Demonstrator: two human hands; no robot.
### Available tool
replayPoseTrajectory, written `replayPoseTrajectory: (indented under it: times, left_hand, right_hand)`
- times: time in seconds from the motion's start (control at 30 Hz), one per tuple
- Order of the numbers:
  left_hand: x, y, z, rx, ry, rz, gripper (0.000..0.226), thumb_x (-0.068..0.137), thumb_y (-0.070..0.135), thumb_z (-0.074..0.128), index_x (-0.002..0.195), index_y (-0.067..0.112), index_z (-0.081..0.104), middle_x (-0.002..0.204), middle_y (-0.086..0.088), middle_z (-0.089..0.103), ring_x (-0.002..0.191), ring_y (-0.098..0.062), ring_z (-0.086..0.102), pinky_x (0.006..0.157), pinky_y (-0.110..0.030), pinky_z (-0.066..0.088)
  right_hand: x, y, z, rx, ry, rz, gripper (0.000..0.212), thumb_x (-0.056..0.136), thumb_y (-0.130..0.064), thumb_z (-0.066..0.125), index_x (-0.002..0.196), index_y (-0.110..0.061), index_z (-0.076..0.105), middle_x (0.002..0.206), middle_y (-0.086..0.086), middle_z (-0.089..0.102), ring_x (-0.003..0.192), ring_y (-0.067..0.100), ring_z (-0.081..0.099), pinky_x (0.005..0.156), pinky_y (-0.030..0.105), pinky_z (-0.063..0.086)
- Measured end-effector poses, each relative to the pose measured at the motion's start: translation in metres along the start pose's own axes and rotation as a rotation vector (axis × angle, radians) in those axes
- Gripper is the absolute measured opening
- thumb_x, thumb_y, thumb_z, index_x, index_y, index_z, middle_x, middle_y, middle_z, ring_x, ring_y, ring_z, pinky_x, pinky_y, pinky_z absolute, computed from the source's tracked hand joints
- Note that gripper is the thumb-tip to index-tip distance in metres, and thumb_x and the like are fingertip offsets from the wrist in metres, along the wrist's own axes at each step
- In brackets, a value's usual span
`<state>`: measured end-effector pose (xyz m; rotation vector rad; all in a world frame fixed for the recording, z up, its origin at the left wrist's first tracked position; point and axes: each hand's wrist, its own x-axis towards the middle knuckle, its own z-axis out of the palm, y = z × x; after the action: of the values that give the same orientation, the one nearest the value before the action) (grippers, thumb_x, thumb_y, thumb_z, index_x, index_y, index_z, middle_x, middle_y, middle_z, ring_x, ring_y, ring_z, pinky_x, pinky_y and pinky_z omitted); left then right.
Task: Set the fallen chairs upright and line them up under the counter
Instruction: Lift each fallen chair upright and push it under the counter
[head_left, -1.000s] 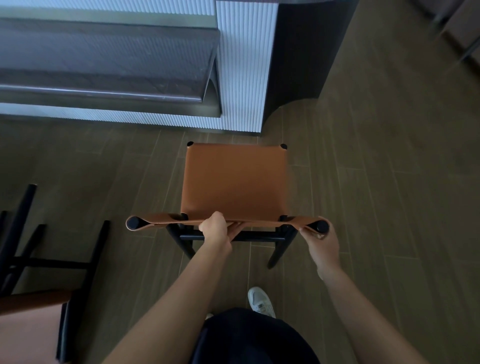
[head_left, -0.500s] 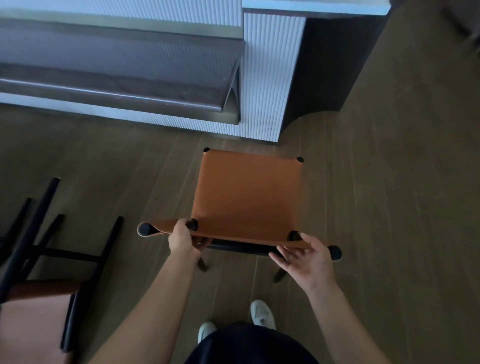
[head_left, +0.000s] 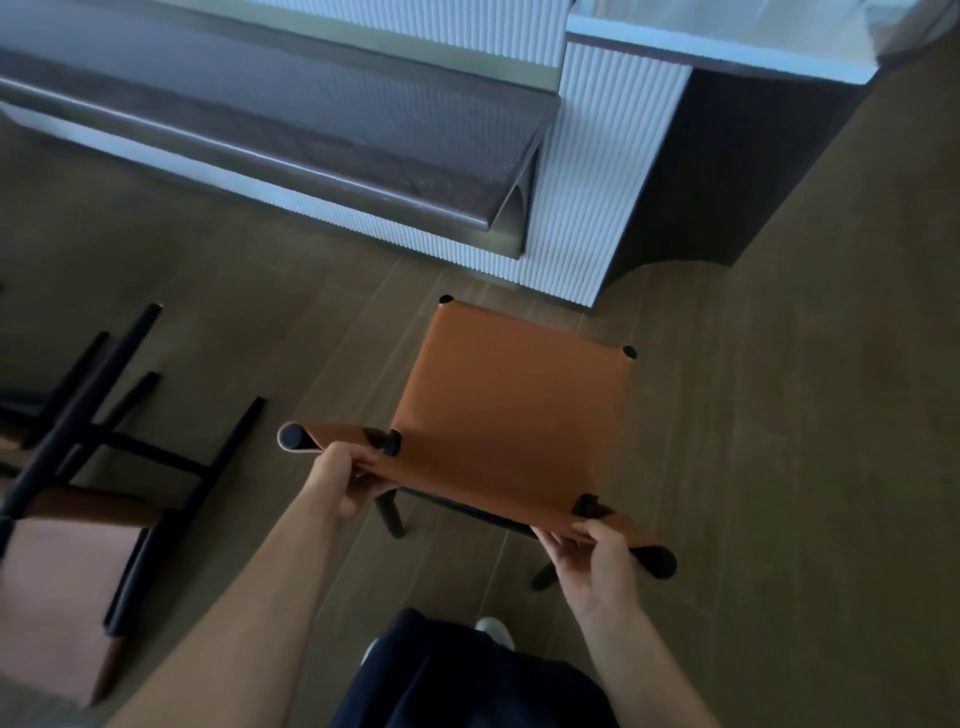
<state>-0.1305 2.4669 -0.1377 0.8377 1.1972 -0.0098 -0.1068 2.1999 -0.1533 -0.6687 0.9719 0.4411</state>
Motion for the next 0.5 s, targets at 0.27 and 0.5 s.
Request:
replayPoseTrajectory:
  times: [0.27,0.5]
  left_hand:
    - [0.007,0.009,0.001,-0.053,-0.051,0.088,0.033,0.080,-0.019,0.040,0.109,-0.004,0.049,0.084,-0.021,0.059,0.067,-0.032,0.064,0.050,-0.037,0.056]
    - [0.013,0.056,0.032,-0.037,-0.217,0.120,0.027,0.084,-0.018,0.041,0.108,-0.011,0.050,0.097,-0.034,0.055,0.087,-0.044,0.063,0.059,-0.052,0.058]
  right_hand:
    - [-0.002,-0.017,0.029,-0.046,0.114,0.011,0.038,0.090,0.007,0.044,0.127,0.003,0.051,0.121,0.025,0.057,0.105,0.041,0.059,0.079,0.048,0.052]
    - [-0.001,-0.047,0.076,0.002,0.080,-0.099,0.018,0.090,0.009,0.039,0.084,-0.006,0.046,0.093,0.022,0.053,0.088,0.044,0.059,0.086,0.056,0.052]
